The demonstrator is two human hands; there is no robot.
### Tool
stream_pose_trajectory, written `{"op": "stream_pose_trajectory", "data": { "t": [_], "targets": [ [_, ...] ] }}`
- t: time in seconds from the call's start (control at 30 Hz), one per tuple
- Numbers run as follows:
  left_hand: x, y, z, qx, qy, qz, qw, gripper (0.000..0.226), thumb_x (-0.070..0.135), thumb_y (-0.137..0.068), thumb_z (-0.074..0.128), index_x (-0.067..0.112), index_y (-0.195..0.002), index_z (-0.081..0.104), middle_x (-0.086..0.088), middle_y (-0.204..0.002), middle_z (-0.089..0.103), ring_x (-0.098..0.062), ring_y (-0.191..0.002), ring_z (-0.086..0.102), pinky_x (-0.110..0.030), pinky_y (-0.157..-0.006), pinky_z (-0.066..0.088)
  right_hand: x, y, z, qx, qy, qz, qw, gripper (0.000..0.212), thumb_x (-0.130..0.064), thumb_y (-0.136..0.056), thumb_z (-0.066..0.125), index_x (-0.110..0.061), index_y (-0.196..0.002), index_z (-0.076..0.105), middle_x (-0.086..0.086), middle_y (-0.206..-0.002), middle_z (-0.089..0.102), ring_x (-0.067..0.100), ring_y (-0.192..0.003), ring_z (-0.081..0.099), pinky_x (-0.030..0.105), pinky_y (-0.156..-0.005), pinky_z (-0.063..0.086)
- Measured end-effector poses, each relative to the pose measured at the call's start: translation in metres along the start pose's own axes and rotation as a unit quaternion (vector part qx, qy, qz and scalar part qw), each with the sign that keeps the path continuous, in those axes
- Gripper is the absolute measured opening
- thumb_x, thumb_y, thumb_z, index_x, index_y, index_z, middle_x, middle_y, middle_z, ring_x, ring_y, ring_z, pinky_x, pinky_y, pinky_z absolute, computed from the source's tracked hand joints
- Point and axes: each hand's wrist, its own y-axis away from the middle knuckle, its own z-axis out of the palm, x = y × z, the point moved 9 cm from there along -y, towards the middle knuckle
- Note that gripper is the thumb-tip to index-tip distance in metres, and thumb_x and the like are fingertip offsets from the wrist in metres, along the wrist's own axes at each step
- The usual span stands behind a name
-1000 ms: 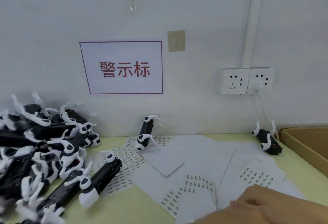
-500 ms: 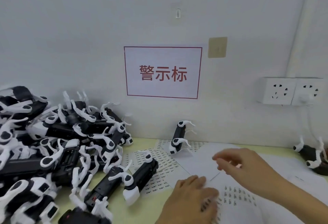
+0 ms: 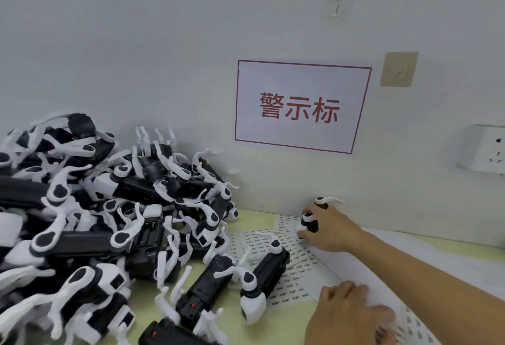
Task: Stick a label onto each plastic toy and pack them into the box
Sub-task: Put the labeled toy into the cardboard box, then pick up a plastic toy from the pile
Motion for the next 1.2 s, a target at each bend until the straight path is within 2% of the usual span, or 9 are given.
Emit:
{"op": "stream_pose_trajectory", "data": {
  "t": [0.2, 0.33, 0.43, 0.57, 0.7, 0.87, 0.97, 1.07, 1.2],
  "targets": [
    [0.000, 0.001, -0.008, 0.031, -0.009, 0.011, 0.999, 0.026, 0.072, -0.067, 0.043, 0.063, -0.082, 0.062, 0.033, -0.089, 0.065, 0.017, -0.090, 0.058, -0.004, -0.073, 0.043, -0.001, 0.002, -0.006, 0.037, 0.010, -0.011, 0.999, 0.031, -0.051, -0.092, 0.058, -0.032, -0.115, 0.049, -0.007, -0.104, 0.059, 0.018, -0.094, 0.058, 0.036, -0.082, 0.052],
    [-0.004, -0.010, -0.009, 0.070, 0.109, 0.026, 0.991, 0.040, 0.041, -0.095, 0.049, 0.032, -0.133, 0.053, 0.001, -0.141, 0.049, -0.013, -0.138, 0.036, -0.031, -0.107, 0.030, 0.015, 0.027, -0.029, 0.147, -0.227, 0.009, 0.963, 0.024, -0.053, -0.087, 0.064, -0.037, -0.101, 0.055, -0.012, -0.095, 0.064, 0.011, -0.080, 0.063, 0.024, -0.063, 0.046],
    [-0.033, -0.011, -0.006, 0.081, 0.276, -0.105, 0.952, 0.048, 0.041, -0.097, 0.044, 0.028, -0.142, 0.039, 0.007, -0.153, 0.031, -0.011, -0.138, 0.032, -0.030, -0.109, 0.030, 0.029, 0.058, -0.038, 0.179, -0.436, 0.035, 0.881, 0.021, -0.054, -0.084, 0.067, -0.041, -0.100, 0.060, -0.006, -0.094, 0.071, 0.014, -0.073, 0.071, 0.025, -0.058, 0.052],
    [-0.068, -0.002, -0.021, 0.213, 0.429, -0.191, 0.857, 0.024, 0.027, -0.099, 0.049, 0.027, -0.123, 0.053, 0.009, -0.123, 0.057, 0.000, -0.108, 0.054, -0.016, -0.094, 0.044, 0.046, 0.102, -0.038, 0.186, -0.550, 0.049, 0.812, 0.020, -0.043, -0.087, 0.070, -0.037, -0.105, 0.063, 0.004, -0.091, 0.076, 0.025, -0.076, 0.075, 0.035, -0.067, 0.054],
    [-0.076, 0.000, -0.027, 0.265, 0.546, -0.162, 0.778, 0.007, 0.030, -0.099, 0.056, 0.033, -0.105, 0.057, 0.005, -0.097, 0.068, -0.012, -0.092, 0.067, -0.027, -0.082, 0.055, 0.048, 0.147, -0.033, 0.227, -0.478, 0.036, 0.848, 0.022, -0.048, -0.085, 0.070, -0.050, -0.104, 0.059, -0.012, -0.098, 0.074, 0.008, -0.085, 0.072, 0.029, -0.074, 0.055],
    [-0.060, -0.003, -0.027, 0.217, 0.590, -0.118, 0.769, 0.033, 0.056, -0.084, 0.068, 0.039, -0.110, 0.056, 0.017, -0.093, 0.073, 0.004, -0.093, 0.066, -0.008, -0.072, 0.047, 0.018, 0.175, -0.017, 0.197, -0.386, -0.011, 0.901, 0.033, -0.052, -0.091, 0.059, -0.062, -0.118, 0.044, -0.044, -0.103, 0.059, -0.017, -0.099, 0.059, 0.012, -0.072, 0.047],
    [-0.069, -0.001, -0.025, 0.236, 0.618, -0.133, 0.738, 0.030, 0.041, -0.085, 0.072, 0.030, -0.110, 0.061, 0.011, -0.096, 0.074, -0.004, -0.094, 0.070, -0.020, -0.079, 0.053, 0.009, 0.179, -0.012, 0.158, -0.358, -0.034, 0.920, 0.047, -0.031, -0.100, 0.053, -0.064, -0.130, 0.037, -0.042, -0.095, 0.062, -0.007, -0.085, 0.065, 0.008, -0.071, 0.047],
    [-0.073, 0.002, -0.027, 0.261, 0.598, -0.132, 0.746, 0.027, 0.026, -0.088, 0.074, 0.029, -0.112, 0.061, 0.014, -0.099, 0.072, -0.004, -0.098, 0.069, -0.020, -0.079, 0.053, 0.009, 0.184, -0.008, 0.123, -0.329, -0.031, 0.936, 0.063, -0.025, -0.099, 0.050, -0.065, -0.139, 0.024, -0.026, -0.105, 0.064, 0.006, -0.108, 0.064, 0.015, -0.078, 0.053],
    [-0.080, 0.007, -0.038, 0.325, 0.551, -0.125, 0.759, 0.036, 0.006, -0.087, 0.070, 0.036, -0.105, 0.060, 0.019, -0.092, 0.069, -0.002, -0.090, 0.066, -0.016, -0.075, 0.053, 0.033, 0.204, -0.024, 0.192, -0.296, -0.015, 0.936, 0.064, -0.019, -0.096, 0.053, -0.071, -0.127, 0.031, -0.014, -0.100, 0.068, 0.000, -0.082, 0.065, 0.019, -0.060, 0.052]
  ]
}}
